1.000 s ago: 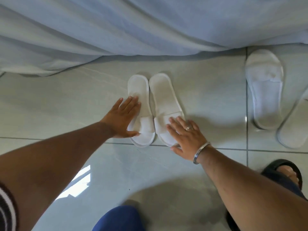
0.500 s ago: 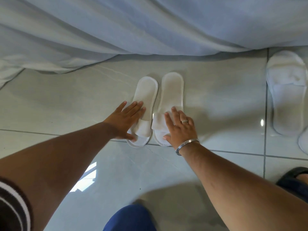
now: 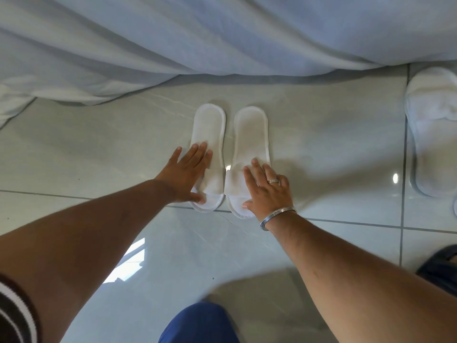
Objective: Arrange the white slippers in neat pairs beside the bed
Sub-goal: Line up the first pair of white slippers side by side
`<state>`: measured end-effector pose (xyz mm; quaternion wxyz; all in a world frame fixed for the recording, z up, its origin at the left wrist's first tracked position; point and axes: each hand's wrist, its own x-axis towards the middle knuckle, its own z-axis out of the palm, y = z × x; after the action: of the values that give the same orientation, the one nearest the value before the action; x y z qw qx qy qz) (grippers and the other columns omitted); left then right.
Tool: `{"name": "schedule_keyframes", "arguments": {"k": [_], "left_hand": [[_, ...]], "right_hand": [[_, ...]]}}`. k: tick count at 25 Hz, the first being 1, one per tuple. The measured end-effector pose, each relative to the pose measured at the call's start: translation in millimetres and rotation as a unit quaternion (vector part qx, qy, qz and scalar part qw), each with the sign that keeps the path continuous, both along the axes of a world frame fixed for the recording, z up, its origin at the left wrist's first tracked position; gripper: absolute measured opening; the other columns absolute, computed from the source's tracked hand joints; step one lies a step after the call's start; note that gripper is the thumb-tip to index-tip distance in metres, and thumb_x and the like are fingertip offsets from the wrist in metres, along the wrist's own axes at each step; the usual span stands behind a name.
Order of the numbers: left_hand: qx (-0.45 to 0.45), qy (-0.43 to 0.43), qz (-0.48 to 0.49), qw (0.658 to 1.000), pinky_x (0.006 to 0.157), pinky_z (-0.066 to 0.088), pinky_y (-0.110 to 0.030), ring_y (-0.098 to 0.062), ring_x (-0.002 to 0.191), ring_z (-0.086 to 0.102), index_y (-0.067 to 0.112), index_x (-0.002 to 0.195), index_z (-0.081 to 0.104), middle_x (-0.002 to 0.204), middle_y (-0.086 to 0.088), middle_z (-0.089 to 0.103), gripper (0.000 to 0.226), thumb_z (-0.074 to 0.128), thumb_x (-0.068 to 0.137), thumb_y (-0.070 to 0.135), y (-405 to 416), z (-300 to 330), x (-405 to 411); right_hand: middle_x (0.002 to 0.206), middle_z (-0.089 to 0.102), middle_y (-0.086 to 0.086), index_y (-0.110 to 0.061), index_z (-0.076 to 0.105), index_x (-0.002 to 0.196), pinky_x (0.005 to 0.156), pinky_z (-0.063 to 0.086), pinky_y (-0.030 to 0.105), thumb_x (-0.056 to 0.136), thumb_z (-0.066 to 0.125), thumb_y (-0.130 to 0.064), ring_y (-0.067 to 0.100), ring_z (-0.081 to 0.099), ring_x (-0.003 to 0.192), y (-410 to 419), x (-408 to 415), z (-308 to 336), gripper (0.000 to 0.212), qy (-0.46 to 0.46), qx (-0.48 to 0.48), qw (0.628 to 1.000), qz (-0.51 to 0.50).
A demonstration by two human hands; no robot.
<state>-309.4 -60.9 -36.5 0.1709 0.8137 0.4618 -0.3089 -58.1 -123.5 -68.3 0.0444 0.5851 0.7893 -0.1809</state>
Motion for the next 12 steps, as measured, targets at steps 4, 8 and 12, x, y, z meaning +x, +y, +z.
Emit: {"name": "schedule_keyframes", "arguments": {"k": [4, 8, 12], "left_hand": [[0.003, 0.001, -0.005, 1.0, 0.121, -0.001, -0.054, -0.026, 0.149, -0.017, 0.015, 0.152, -0.021, 0.162, -0.009, -0.024, 0.128, 0.065, 0.074, 0.069, -2, 0, 3], [-0.001, 0.0, -0.024, 1.0, 0.121, 0.0, -0.054, -0.027, 0.15, -0.015, 0.014, 0.152, -0.02, 0.163, -0.009, -0.022, 0.128, 0.065, 0.074, 0.069, -4, 0, 2], [-0.009, -0.004, -0.008, 1.0, 0.121, 0.0, -0.055, -0.025, 0.149, -0.017, 0.016, 0.152, -0.022, 0.162, -0.007, -0.024, 0.13, 0.068, 0.073, 0.066, -11, -1, 3]], "right_hand": [[0.146, 0.044, 0.007, -0.019, 0.051, 0.133, 0.085, 0.043, 0.047, 0.036, 0.088, -0.047, 0.03, 0.049, 0.123, 8, 5, -2, 0.107, 0.015, 0.003, 1.0, 0.008], [0.147, 0.042, 0.007, -0.018, 0.049, 0.134, 0.086, 0.042, 0.047, 0.039, 0.087, -0.047, 0.031, 0.046, 0.126, 9, 2, -4, 0.107, 0.003, 0.003, 1.0, 0.015], [0.148, 0.041, 0.008, -0.017, 0.047, 0.136, 0.086, 0.042, 0.048, 0.043, 0.085, -0.048, 0.032, 0.045, 0.126, 6, 1, -6, 0.106, -0.009, 0.011, 1.0, 0.021]]}}
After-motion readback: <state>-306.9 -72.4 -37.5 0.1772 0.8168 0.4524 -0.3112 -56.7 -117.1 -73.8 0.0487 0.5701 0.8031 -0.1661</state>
